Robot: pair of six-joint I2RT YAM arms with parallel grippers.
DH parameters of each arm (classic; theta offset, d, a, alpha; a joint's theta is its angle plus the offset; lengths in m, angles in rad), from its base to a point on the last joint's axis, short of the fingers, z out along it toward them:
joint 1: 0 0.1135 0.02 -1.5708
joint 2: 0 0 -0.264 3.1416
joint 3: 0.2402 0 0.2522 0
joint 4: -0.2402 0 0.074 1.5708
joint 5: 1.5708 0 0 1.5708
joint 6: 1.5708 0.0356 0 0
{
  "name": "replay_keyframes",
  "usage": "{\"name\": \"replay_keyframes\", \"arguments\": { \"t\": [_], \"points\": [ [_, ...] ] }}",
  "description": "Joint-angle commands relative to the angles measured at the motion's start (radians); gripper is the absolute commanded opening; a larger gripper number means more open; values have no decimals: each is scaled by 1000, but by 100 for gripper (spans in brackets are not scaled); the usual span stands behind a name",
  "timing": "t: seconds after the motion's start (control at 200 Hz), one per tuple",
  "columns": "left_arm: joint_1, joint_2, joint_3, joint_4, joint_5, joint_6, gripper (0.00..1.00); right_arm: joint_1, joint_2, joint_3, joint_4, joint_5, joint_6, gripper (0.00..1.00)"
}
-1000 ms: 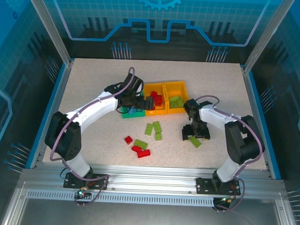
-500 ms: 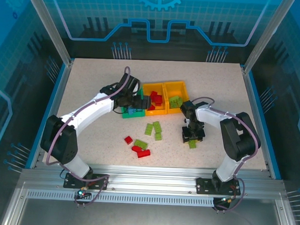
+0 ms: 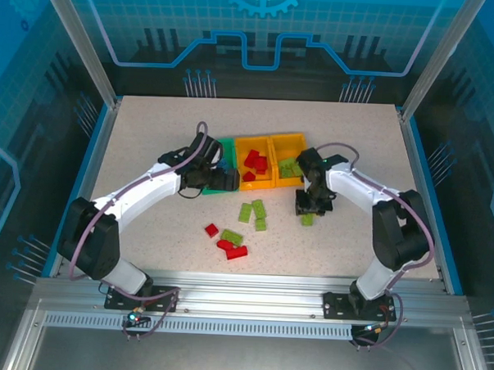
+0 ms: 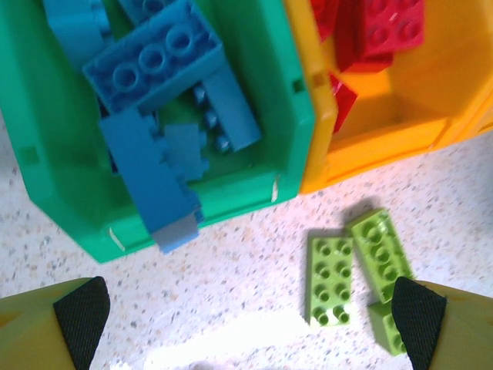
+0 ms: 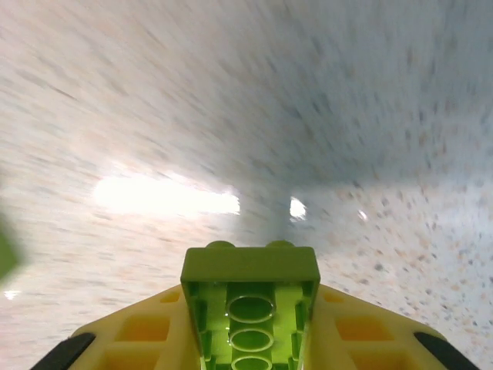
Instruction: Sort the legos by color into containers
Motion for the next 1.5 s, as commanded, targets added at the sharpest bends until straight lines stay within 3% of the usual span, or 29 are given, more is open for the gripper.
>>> {"name": "replay_keyframes", "arguments": {
  "t": [0.0, 0.13, 0.355, 0.76, 0.955, 1.07, 1.301, 1.496],
  "points": [
    [9, -35, -63, -28, -11, -29, 99, -43, -24, 91, 63, -87, 46, 28],
    [9, -64, -130, -26, 0, -59, 99, -78, 51, 195, 94, -108, 77, 28],
    [7, -117, -185, -78, -21, -94, 99, -93, 220, 391, 59, -37, 93, 26],
    [-14, -152, -296, -112, 35, -341, 99, -95, 418, 601, -8, 63, 86, 34],
    [-30, -124, -298, -119, 71, -410, 98, -89, 419, 605, -15, 77, 83, 48],
    [-45, -112, -299, -144, 72, -479, 97, -81, 402, 603, -16, 85, 80, 73],
    [-93, -125, -369, -106, 74, -640, 94, -63, 345, 578, 11, 84, 93, 77],
    [-97, -84, -359, -71, 67, -690, 91, -40, 295, 546, 40, 79, 104, 78]
  ]
}}
